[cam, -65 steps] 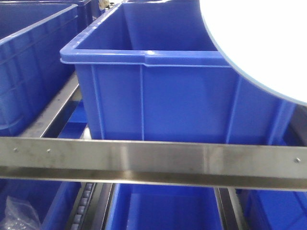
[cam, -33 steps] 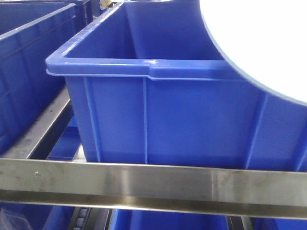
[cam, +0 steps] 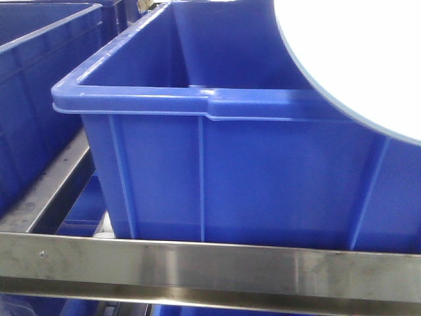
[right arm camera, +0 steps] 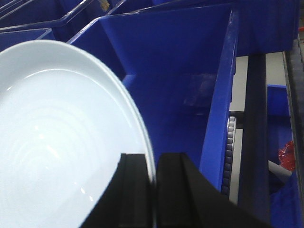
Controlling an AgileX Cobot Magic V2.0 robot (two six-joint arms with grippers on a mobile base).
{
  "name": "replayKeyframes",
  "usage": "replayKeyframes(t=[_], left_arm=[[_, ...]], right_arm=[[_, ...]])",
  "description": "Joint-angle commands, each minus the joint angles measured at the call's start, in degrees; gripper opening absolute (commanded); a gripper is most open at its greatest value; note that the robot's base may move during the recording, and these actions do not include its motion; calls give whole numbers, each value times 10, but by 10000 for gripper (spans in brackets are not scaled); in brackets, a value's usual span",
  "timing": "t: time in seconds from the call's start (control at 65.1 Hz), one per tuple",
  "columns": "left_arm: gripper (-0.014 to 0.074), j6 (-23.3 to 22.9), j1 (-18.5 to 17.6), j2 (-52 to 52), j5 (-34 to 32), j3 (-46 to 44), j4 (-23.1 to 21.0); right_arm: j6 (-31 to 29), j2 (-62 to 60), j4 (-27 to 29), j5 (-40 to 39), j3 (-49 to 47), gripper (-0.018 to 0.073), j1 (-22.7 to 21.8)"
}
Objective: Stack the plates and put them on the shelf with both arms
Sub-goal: 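Lower the plates into the blue bin on the shelf with the right gripper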
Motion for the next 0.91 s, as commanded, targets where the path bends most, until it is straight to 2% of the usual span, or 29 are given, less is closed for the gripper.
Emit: replayKeyframes(t=[0.0,0.338,0.445,0.691,0.891], left_arm=[[82,0,-1,5,-44,-21,-5],[82,0,-1,5,-44,-21,-5],[82,0,-1,5,-44,-21,-5],[82,0,-1,5,-44,-21,-5],[82,0,-1,5,-44,-21,-5]], right_arm=[[0,1,1,-57,-17,48,-2],[0,3,1,-68,-18,48,-2],[0,23,3,-68,-45,56,-1],[0,187,3,-71,-157,57,-1],[0,325,3,-110,-233,58,-1]])
